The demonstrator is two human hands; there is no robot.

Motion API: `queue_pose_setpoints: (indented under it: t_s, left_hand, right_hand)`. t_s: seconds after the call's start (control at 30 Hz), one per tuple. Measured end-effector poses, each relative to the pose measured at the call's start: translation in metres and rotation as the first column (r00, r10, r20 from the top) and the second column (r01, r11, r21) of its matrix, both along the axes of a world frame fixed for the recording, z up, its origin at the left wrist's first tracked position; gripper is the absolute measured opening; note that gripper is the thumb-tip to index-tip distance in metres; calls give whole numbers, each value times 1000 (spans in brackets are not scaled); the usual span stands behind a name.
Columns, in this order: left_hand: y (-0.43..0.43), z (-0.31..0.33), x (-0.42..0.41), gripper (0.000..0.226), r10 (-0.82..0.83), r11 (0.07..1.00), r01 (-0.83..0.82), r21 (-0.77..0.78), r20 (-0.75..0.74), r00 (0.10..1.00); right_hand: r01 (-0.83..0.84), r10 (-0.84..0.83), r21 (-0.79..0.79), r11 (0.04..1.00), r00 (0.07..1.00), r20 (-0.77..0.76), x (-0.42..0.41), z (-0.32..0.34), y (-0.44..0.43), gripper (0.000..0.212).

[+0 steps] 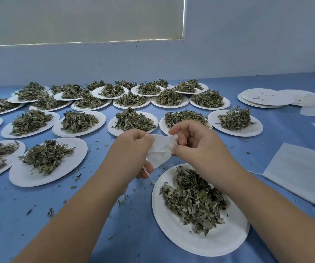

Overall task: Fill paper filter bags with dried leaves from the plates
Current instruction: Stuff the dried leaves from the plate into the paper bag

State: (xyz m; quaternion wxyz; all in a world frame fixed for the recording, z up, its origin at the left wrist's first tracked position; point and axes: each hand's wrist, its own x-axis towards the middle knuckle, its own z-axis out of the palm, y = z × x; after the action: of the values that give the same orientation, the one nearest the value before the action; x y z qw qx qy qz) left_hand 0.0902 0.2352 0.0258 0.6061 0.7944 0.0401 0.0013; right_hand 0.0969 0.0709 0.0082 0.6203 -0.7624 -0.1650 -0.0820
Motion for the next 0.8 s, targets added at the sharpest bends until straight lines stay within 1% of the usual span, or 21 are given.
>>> queue_pose_setpoints:
  t_s: [0.03, 0.1, 0.17, 0.2, 0.27, 0.33, 0.43, 0.5, 0.57, 0.6, 0.63, 0.7, 0.73, 0.8]
  left_hand:
    - [-1, -1, 0, 15, 5, 997, -8, 70, 47, 999]
    - [-5, -5, -1, 17, -3, 972, -45, 231, 207, 978]
    - [-11, -9, -6, 19, -64, 932, -67, 356, 346, 936]
    - [-14, -10, -9, 20, -104, 918, -56, 393, 375, 921]
    - [-20, -11, -14, 19, -166, 898, -28, 439, 397, 902]
    - [-23, -11, -16, 16, -190, 868, -49, 494, 421, 887]
    - [-18, -6, -16, 13, -154, 794, -167, 584, 459, 875]
    - [-13, -2, -16, 14, -119, 739, -238, 630, 470, 875]
    - [-9, -1, -16, 15, -104, 700, -254, 668, 447, 888]
    - [-8, -2, -16, 16, -114, 691, -235, 683, 424, 899]
    - [-8, -3, -15, 16, -133, 695, -197, 692, 393, 910]
    - [-7, -6, -13, 13, -162, 754, -90, 651, 318, 934]
    - [-7, -6, -12, 11, -166, 801, -43, 598, 290, 942]
    - [-7, -7, -9, 13, -149, 884, -2, 467, 286, 947]
  right_hand:
    - [6, -6, -21, 1000, 1000, 6, 0, 0, 0, 32]
    - [17, -16, -61, 998, 1000, 20, -1, 0, -1, 30]
    - [41, -38, -111, 993, 999, 27, -1, 0, -2, 29]
    - [60, -56, -144, 988, 998, 31, 0, -1, -2, 28]
    - [103, -95, -209, 972, 994, 47, 0, -1, -2, 27]
    - [121, -111, -246, 962, 992, 55, 0, 0, -2, 30]
    - [99, -91, -259, 961, 995, 43, -2, 3, -3, 35]
    - [88, -82, -258, 962, 996, 37, -3, 6, -5, 35]
    - [85, -77, -266, 960, 996, 40, -4, 7, -8, 33]
    - [81, -73, -278, 957, 997, 39, -4, 8, -9, 31]
    - [75, -67, -295, 953, 997, 35, -4, 8, -9, 29]
    - [57, -55, -334, 941, 998, 16, -4, 9, -11, 24]
    - [48, -51, -350, 936, 999, 0, -5, 9, -12, 22]
    - [29, -44, -368, 929, 999, -32, -5, 10, -14, 20]
